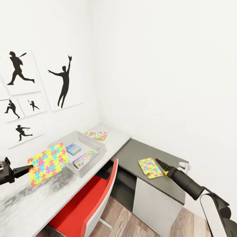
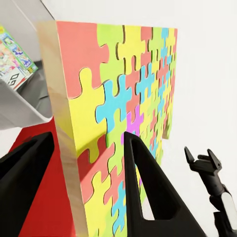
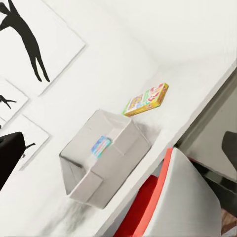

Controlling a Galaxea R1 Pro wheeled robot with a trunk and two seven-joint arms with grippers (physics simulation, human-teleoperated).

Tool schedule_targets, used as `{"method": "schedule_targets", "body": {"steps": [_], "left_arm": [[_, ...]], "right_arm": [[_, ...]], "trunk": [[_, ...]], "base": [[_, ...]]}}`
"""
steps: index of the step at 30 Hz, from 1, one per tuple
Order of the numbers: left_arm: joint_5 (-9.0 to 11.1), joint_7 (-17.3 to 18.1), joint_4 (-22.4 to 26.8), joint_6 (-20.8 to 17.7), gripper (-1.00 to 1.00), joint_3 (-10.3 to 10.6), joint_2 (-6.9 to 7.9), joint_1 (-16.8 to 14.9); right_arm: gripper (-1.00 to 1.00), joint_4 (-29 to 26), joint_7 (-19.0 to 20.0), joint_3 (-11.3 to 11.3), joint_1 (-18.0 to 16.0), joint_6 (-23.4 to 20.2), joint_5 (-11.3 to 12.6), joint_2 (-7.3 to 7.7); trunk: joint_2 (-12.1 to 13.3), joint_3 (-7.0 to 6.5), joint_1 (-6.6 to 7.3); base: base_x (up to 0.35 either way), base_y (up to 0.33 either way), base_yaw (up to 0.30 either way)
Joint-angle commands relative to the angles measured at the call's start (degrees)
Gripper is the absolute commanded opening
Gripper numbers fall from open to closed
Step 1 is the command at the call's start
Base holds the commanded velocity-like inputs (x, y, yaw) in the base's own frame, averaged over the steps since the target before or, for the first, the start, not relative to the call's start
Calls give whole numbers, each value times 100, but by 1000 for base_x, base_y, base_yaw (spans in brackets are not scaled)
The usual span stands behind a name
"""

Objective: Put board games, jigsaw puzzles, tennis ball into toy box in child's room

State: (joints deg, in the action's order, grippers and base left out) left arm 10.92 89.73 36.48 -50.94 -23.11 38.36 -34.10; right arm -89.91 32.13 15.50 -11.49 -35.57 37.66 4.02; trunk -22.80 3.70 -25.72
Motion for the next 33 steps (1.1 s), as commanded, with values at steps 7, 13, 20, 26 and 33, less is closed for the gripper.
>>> {"method": "schedule_targets", "body": {"steps": [7, 13, 20, 26, 33], "left_arm": [[-11, 27, 0, -56, -100, -1, 2, -9], [-11, 27, 0, -56, -100, -1, -2, -3], [-11, 27, 0, -56, -100, -1, 1, 0], [-2, 27, 0, -56, -100, -1, -3, 0], [6, 27, 0, -56, -100, 0, -4, 0]], "right_arm": [[100, -68, 786, -151, -2, -475, 79, 9], [100, -78, 2033, -140, -2, -762, 84, 12], [100, -79, 2315, -120, -2, -770, 83, 0], [100, -79, 2345, -118, -2, -760, 83, 2], [100, -79, 2344, -117, -2, -752, 83, 2]], "trunk": [[-12, 11, -6], [-12, 11, -6], [-12, 11, -6], [-12, 11, -6], [-12, 11, -6]], "base": [[253, -248, 289], [200, -206, 291], [37, -46, 292], [36, 10, 291], [50, 195, 291]]}}
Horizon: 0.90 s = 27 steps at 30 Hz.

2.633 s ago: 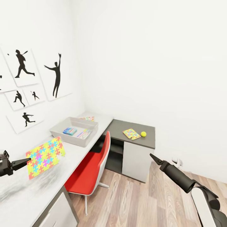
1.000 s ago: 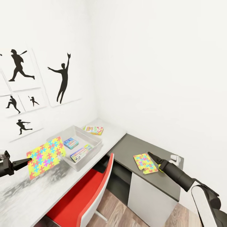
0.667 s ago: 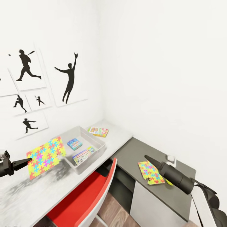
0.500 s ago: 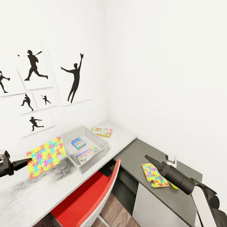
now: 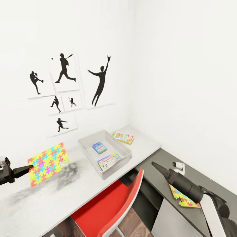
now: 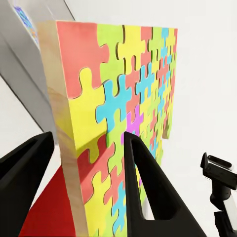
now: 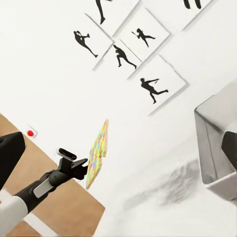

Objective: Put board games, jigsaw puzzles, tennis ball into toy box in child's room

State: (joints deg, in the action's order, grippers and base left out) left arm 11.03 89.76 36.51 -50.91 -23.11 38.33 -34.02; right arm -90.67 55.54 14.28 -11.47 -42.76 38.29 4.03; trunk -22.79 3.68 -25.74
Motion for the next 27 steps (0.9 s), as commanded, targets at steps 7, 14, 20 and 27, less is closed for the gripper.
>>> {"method": "schedule_targets", "body": {"steps": [7, 14, 20, 27], "left_arm": [[-2, 24, -4, -59, -100, 4, -1, -8], [-2, 24, -4, -59, -100, 6, -2, -8], [-3, 24, -4, -59, -100, 1, -1, -8], [-2, 24, -4, -59, -100, 4, -6, -8]], "right_arm": [[100, -3, 1, 3, -4, -31, 13, 3], [100, -3, 7, 4, -4, -34, 12, 5], [100, -3, 19, -1, -4, -31, 11, 9], [100, -3, 44, 53, -4, -31, 11, 9]], "trunk": [[-13, 13, -4], [-13, 13, -4], [-13, 13, -4], [-13, 13, -4]], "base": [[78, 55, 292], [214, 3, 291], [261, -86, 292], [239, -161, 166]]}}
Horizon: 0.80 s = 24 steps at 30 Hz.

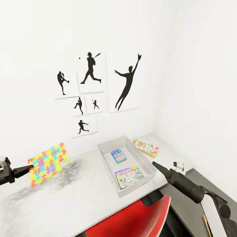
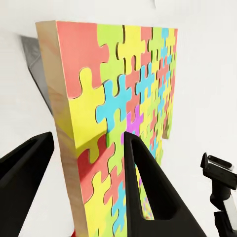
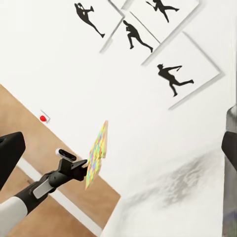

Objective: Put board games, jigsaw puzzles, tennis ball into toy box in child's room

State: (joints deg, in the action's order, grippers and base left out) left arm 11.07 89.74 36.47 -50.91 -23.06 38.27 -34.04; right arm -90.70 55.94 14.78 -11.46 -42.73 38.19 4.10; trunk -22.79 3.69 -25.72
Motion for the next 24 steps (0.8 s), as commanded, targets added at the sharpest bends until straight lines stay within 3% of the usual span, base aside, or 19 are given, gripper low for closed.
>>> {"method": "schedule_targets", "body": {"steps": [1, 12, 24], "left_arm": [[-7, 26, 0, -60, -100, -3, 1, -6], [-2, 26, 0, -51, -100, 1, -3, -6], [0, 26, 0, -51, -100, -5, 1, -6]], "right_arm": [[100, 0, 9, 11, -5, -34, 22, -2], [100, 0, 8, 24, -5, -34, 22, -10], [100, 0, 12, 25, -5, -34, 22, -10]], "trunk": [[-12, 13, -6], [-12, 12, -6], [-12, -8, -6]], "base": [[218, -115, 40], [115, -114, 7], [19, -52, -42]]}}
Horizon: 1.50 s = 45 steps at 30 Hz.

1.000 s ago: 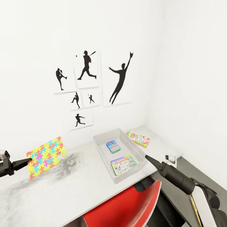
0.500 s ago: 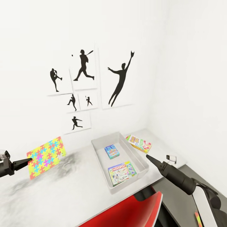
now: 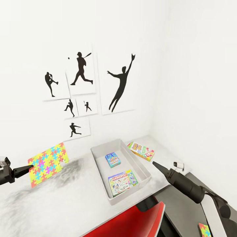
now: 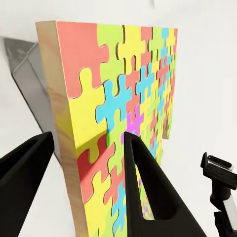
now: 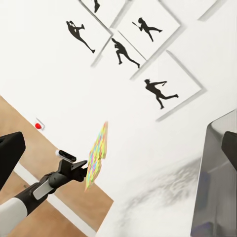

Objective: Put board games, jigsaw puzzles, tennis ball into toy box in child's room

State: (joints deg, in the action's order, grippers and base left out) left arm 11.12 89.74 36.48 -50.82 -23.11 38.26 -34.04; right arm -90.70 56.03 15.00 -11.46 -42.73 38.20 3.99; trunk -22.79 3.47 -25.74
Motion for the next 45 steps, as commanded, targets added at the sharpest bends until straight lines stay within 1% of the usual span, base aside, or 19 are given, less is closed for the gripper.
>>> {"method": "schedule_targets", "body": {"steps": [1, 25, 33, 45], "left_arm": [[-5, 26, 0, -60, -100, 0, 1, -6], [-5, 26, 0, -60, -100, 7, -3, -4], [-5, 26, 0, -60, -100, 4, -3, -3], [-5, 26, 0, -60, -100, 6, -3, -2]], "right_arm": [[100, 0, 5, 3, -5, -33, 21, 2], [100, 0, -5, 3, -5, -33, 21, -3], [100, 0, -11, 3, -5, -33, 21, -3], [100, 0, 13, 3, -5, -33, 21, -3]], "trunk": [[-13, 13, -4], [-13, 13, -4], [-13, 13, -4], [-13, 13, -4]], "base": [[43, -93, -5], [58, -11, -1], [152, 0, 0], [10, 0, 0]]}}
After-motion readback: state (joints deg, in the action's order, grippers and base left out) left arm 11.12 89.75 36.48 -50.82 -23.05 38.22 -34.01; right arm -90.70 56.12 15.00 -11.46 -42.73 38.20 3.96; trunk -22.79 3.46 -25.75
